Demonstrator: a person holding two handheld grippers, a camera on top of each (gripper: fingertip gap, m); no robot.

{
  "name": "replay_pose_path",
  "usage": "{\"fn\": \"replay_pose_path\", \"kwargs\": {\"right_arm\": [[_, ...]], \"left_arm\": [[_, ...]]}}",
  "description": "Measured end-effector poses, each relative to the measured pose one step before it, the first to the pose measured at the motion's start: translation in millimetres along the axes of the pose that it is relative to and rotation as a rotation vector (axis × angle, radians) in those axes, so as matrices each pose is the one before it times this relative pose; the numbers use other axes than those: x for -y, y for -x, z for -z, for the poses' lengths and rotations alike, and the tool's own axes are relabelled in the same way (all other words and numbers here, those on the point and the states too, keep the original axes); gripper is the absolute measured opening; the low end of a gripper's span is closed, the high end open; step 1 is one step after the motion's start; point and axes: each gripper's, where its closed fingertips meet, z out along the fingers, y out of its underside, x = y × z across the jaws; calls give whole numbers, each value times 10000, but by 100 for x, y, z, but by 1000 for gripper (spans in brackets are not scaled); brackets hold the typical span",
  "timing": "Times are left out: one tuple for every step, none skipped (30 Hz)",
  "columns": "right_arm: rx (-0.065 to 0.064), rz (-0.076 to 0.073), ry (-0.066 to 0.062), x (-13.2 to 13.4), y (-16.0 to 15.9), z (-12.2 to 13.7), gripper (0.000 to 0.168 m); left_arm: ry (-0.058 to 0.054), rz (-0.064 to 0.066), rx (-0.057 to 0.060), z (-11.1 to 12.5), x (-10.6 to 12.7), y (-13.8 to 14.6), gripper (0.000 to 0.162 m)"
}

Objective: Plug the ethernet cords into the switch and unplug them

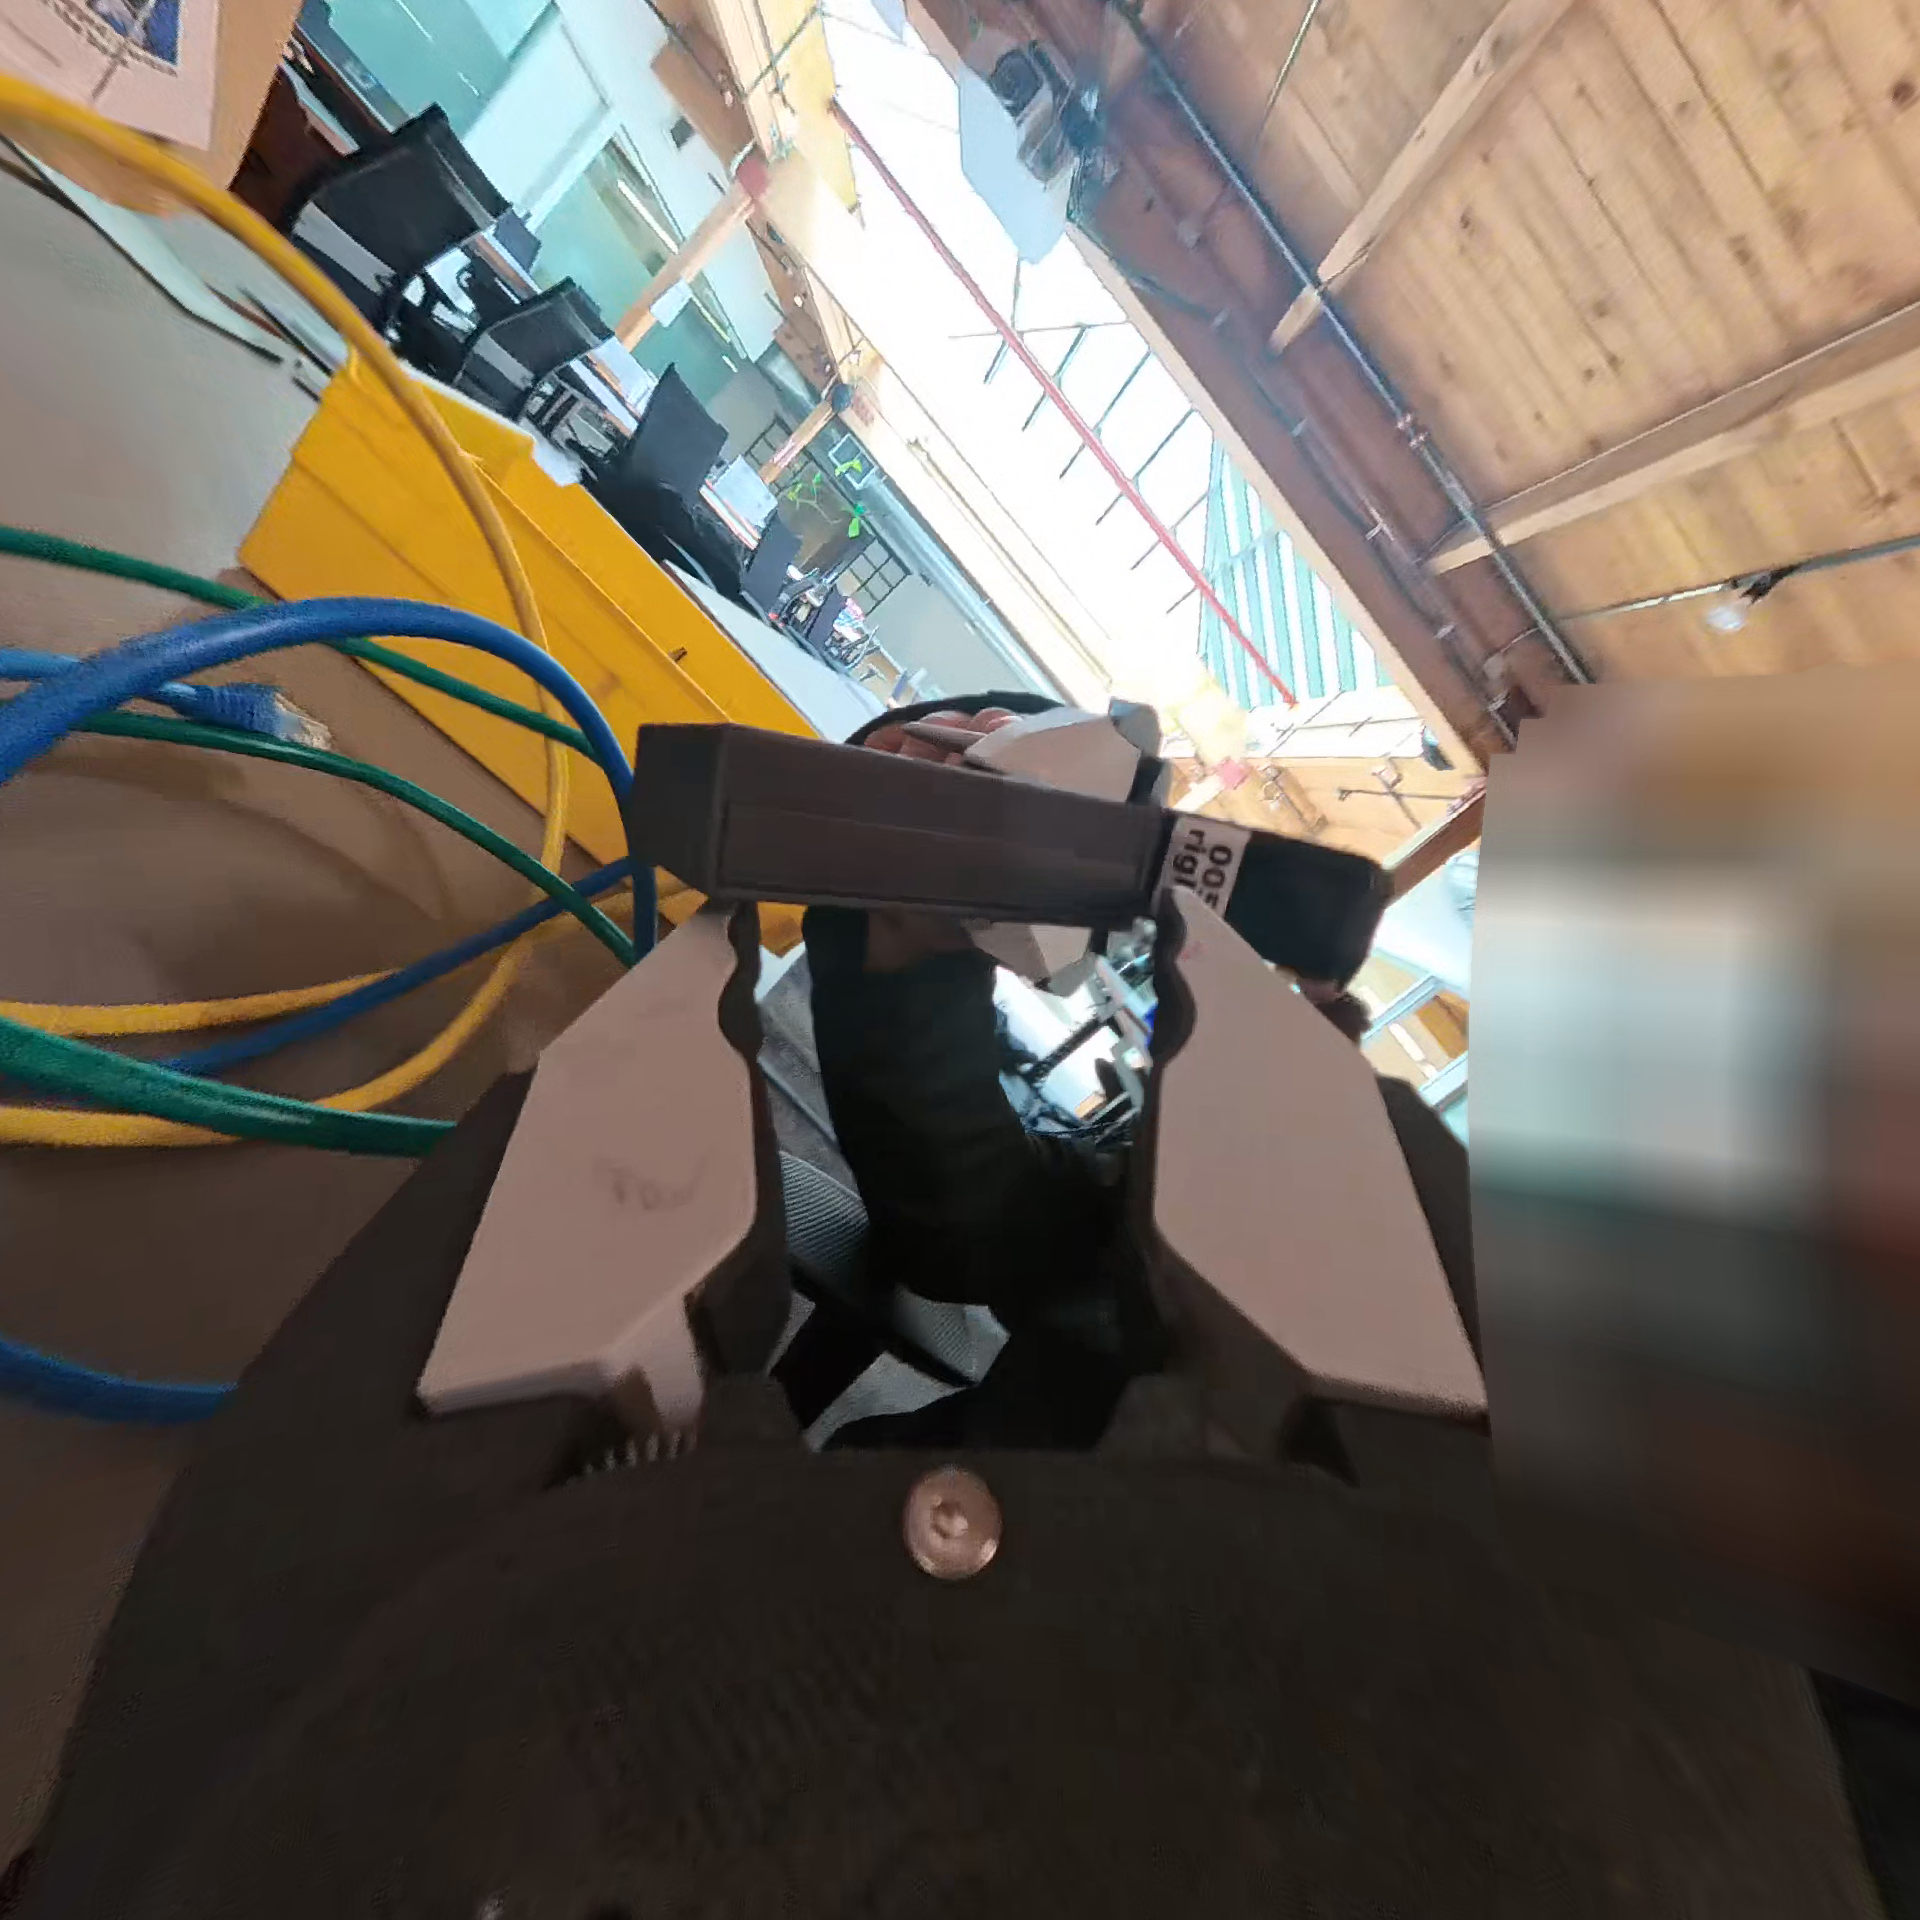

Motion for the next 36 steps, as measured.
{"fn": "replay_pose_path", "kwargs": {"right_arm": [[-87, 490, 271, -137, 153, -1, 23], [-169, 544, 251, -90, 17, 15, 23], [-174, 503, 228, -60, -30, 29, 23], [-96, 415, 219, -36, 43, 2, 23], [2, 330, 207, -43, 185, -51, 23], [57, 335, 172, -15, 335, -129, 23], [58, 416, 115, 57, 428, -190, 23], [43, 448, 66, 152, 447, -230, 23], [22, 366, 83, 152, 374, -283, 23], [21, 214, 120, 106, 287, -279, 23], [46, 94, 68, 146, 234, -259, 23], [24, 10, -16, 206, 145, -204, 23], [-4, -30, -33, 144, 60, -142, 23], [-13, -24, -18, 23, 44, -126, 23], [-9, -49, -49, -13, 40, -102, 23], [44, -84, -86, -40, 124, -106, 23], [119, -117, -91, -91, 241, -117, 23], [222, -197, -90, -151, 358, -113, 25], [316, -309, -85, -188, 455, -124, 27], [328, -366, -47, -279, 418, -85, 31], [251, -330, 16, -422, 277, -38, 34], [195, -277, 48, -532, 161, 47, 37], [185, -294, 70, -603, 109, 120, 38], [124, -310, 91, -630, -43, 204, 36], [21, -285, 18, -487, -233, 279, 36], [-37, -286, -75, -284, -332, 362, 38], [-38, -313, -67, -229, -388, 397, 38], [-30, -350, -23, -220, -430, 407, 38], [-26, -382, 13, -287, -447, 396, 39], [-36, -453, 77, -418, -511, 346, 40], [-29, -593, 153, -582, -574, 287, 39], [-8, -722, 169, -592, -602, 261, 40], [-62, -697, 117, -500, -697, 292, 40], [-145, -576, 6, -337, -770, 343, 31], [-92, -591, -97, -178, -655, 357, 27], [142, -802, -75, -193, -343, 283, 24]], "left_arm": [[-118, 319, -192, 4, 85, -104, 79], [-153, 373, -290, 76, 291, -206, 83], [-163, 310, -253, 117, 317, -172, 81], [23, 49, 7, 41, -6, 137, 79], [97, -204, 304, -28, -215, 485, 75], [-39, -100, 333, -96, -135, 552, 76], [-123, 152, 132, -168, -54, 402, 80], [-145, 293, -6, -147, 48, 331, 84], [-214, 291, -23, -44, 217, 368, 85], [-183, 174, 23, 30, 224, 399, 84], [-52, -53, 180, 28, 44, 527, 80], [-22, -237, 309, 15, -41, 582, 72], [-91, -299, 246, 79, 78, 445, 63], [-94, -3, -55, 61, 140, 17, 62], [-3, 59, -64, 39, 84, 54, 61], [23, -40, 15, 74, 49, 132, 59], [8, -56, 57, 71, 0, 193, 57], [12, -56, 77, 82, -3, 232, 54], [45, -152, 61, 80, -38, 208, 51], [109, -167, 31, 58, -119, 187, 46], [53, -84, 68, 51, -30, 242, 45], [-72, -100, 41, 53, 129, 123, 43], [-26, -171, 86, 38, 66, 96, 41], [-89, -214, 41, 50, 165, -60, 39], [-136, -184, 14, 18, 241, -101, 39], [-70, -92, -36, -42, 184, -141, 38], [-95, -102, -64, -87, 259, -201, 38], [-78, -162, -54, -156, 291, -223, 37], [0, -249, -4, -205, 258, -211, 37], [25, -298, 87, -253, 326, -120, 36], [-36, -374, 123, -267, 465, -109, 34], [-3, -418, 88, -281, 480, -161, 33], [37, -390, 81, -275, 434, -131, 31], [69, -342, 95, -259, 372, -75, 31], [30, -335, 20, -247, 396, -158, 31], [-26, -304, 14, -190, 403, -131, 30]]}}
